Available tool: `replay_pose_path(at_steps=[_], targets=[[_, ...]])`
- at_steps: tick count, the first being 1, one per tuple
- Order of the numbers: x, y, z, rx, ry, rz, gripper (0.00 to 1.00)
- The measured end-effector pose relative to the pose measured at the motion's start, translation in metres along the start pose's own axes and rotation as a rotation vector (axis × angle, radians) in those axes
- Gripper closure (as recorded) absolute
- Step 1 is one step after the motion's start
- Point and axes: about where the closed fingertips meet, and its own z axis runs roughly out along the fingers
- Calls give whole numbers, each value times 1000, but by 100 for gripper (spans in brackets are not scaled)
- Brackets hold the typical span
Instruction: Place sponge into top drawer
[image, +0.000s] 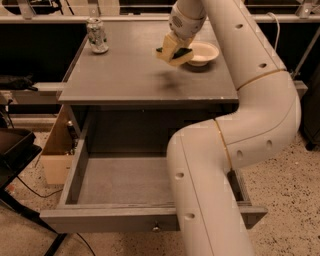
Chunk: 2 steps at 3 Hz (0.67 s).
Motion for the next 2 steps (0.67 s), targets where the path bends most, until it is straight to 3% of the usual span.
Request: replay_pose_path(at_steps=[1,2], targets=[[-2,8,-15,35,55,55,100],[8,14,-17,8,105,133,100]])
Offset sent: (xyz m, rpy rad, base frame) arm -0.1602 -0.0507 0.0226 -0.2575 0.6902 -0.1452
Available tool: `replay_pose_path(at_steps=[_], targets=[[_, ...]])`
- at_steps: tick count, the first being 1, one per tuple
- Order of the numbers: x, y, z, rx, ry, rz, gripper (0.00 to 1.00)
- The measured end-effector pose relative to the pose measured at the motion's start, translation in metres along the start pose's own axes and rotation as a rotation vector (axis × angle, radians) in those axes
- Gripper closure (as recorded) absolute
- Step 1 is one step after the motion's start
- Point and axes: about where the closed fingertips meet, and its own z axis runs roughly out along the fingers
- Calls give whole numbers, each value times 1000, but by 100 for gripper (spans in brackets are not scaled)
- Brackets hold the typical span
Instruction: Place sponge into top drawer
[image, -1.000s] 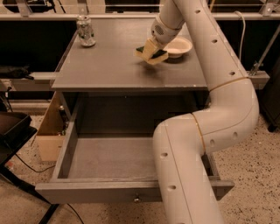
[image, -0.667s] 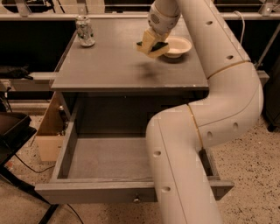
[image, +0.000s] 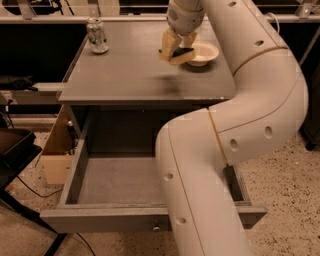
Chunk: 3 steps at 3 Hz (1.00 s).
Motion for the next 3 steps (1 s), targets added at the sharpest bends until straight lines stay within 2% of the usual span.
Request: replay_pose_path(at_steps=[1,2,3], targets=[[30,-4,28,-106,76,92,100],[77,-10,53,-264,133,192,100],[87,-10,61,-289,151,215,100]])
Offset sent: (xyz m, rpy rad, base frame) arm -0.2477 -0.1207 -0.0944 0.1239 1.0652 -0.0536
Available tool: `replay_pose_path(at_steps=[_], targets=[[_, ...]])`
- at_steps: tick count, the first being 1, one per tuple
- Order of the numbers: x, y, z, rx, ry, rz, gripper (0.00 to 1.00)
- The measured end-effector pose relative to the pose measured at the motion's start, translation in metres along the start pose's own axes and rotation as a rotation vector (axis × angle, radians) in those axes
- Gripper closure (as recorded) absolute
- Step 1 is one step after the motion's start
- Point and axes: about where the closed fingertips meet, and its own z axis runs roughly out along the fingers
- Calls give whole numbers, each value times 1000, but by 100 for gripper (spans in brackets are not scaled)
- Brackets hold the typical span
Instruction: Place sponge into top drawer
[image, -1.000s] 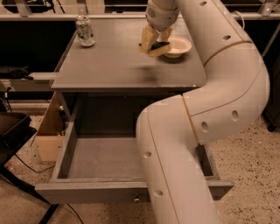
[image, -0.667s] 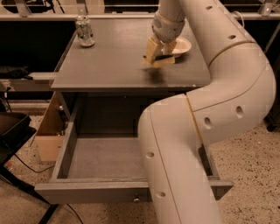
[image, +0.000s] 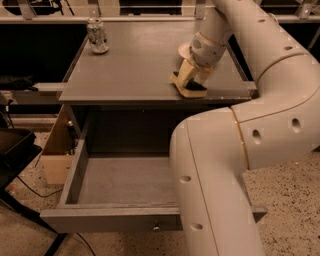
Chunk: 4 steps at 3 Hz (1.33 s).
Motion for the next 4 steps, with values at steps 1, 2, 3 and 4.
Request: replay_pose_path(at_steps=[1,2,3,4], targets=[[0,0,0,0,0,0,100],[0,0,-1,1,0,1,100],[1,0,-1,2,-1,2,100],[1,0,-1,2,-1,2,100]])
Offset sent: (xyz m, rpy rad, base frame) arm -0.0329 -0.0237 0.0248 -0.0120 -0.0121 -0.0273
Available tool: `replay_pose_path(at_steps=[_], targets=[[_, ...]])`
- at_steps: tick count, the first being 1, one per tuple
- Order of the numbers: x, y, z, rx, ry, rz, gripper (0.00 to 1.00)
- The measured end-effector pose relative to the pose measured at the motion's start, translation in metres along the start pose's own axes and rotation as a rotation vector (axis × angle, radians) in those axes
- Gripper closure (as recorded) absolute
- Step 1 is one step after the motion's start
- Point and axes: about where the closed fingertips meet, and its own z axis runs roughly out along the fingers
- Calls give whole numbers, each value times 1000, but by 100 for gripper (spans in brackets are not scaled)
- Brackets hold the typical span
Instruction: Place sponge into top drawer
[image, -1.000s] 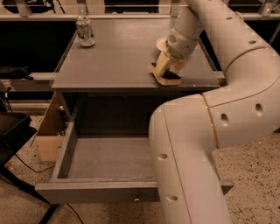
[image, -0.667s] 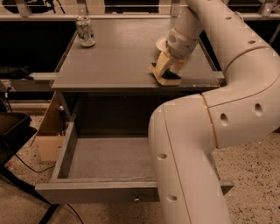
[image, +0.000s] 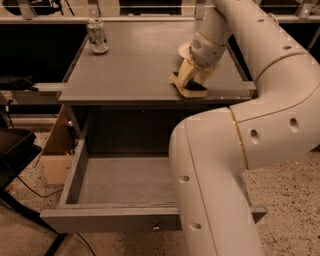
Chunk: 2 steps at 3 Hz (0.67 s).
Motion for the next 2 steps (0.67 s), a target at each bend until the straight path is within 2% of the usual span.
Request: replay_pose_path(at_steps=[2], targets=[[0,0,-1,1,-1,1,100]])
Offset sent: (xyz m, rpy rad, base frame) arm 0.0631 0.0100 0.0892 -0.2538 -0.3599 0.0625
